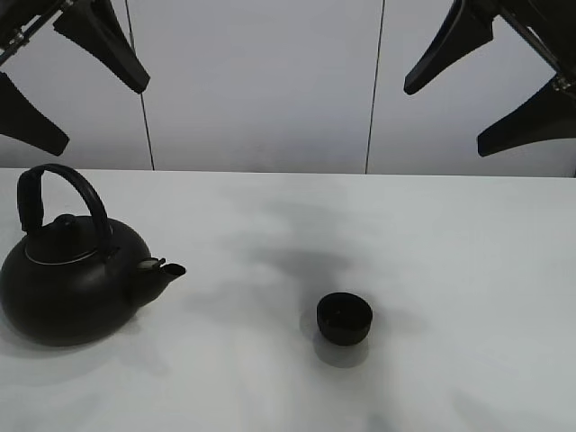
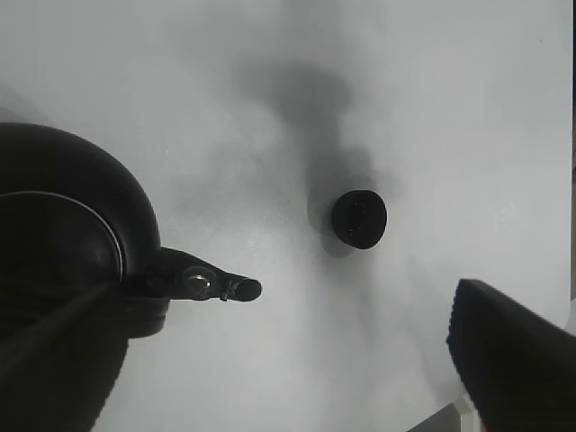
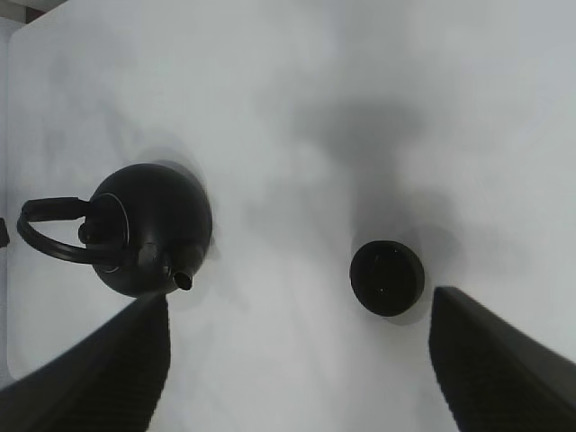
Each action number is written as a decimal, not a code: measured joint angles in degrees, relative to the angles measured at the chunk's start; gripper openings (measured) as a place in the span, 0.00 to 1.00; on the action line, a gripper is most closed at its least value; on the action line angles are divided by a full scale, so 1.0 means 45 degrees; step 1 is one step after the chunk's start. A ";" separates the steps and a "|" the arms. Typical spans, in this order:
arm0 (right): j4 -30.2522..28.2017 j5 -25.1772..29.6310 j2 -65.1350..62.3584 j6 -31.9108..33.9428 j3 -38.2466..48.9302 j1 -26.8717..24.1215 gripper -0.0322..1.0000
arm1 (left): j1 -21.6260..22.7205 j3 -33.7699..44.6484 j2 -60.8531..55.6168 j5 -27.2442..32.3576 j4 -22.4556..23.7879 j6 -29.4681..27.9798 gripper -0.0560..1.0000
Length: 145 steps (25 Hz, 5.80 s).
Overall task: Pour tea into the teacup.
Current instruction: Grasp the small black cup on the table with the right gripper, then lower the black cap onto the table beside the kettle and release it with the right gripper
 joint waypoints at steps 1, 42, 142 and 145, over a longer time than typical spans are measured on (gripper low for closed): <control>0.0000 0.0001 0.0000 0.0000 0.0000 0.0000 0.56 | 0.0000 0.0000 0.0000 0.0000 0.0000 0.0000 0.71; -0.8591 0.3337 0.4330 0.0619 -0.3271 0.5349 0.56 | 0.0000 0.0000 0.0000 -0.0054 0.0000 0.0000 0.71; -0.9069 0.1565 1.0500 0.3105 -0.8119 0.6914 0.42 | 0.0000 0.0000 0.0000 -0.0193 0.0000 0.0000 0.71; -0.9226 0.1550 1.0500 0.3330 -0.8119 0.6914 0.42 | 0.0000 0.0000 0.0000 -0.0202 0.0000 0.0000 0.71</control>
